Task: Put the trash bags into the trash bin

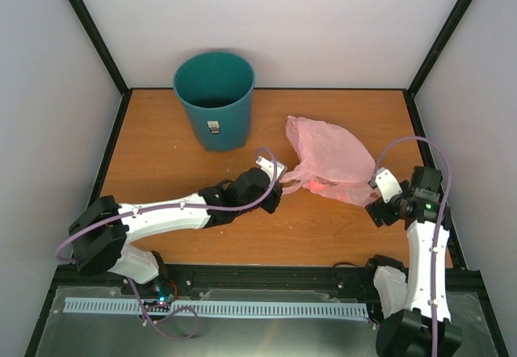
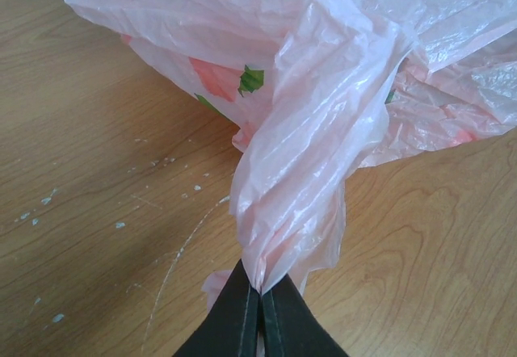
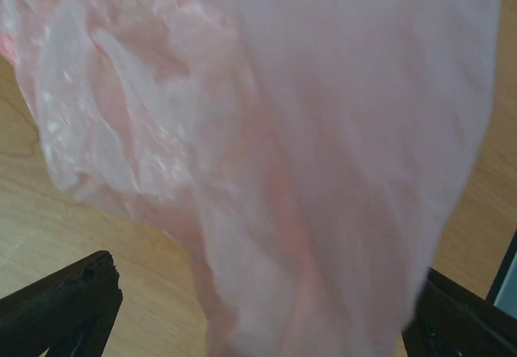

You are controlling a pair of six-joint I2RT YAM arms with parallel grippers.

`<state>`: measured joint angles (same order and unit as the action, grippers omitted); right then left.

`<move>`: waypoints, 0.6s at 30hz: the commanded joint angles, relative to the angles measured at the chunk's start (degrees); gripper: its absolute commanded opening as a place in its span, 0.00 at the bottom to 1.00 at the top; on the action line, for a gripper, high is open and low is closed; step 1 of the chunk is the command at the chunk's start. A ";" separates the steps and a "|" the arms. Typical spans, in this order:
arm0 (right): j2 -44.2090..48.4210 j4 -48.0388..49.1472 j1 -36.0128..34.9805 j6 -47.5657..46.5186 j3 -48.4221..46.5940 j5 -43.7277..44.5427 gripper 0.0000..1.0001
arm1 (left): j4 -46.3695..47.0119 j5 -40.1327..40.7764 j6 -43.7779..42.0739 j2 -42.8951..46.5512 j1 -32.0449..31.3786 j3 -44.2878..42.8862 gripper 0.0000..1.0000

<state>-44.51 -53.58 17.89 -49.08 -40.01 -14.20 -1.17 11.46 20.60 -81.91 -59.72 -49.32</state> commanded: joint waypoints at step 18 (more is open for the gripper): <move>-7.77 -5.98 8.13 -7.31 -3.25 -23.53 0.03 | 10.37 1.36 -0.21 7.69 1.76 12.40 0.70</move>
<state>-51.79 -59.11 25.71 -57.23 -41.93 -31.70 1.06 12.45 20.10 -78.22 -58.39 -42.83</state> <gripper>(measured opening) 0.064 0.591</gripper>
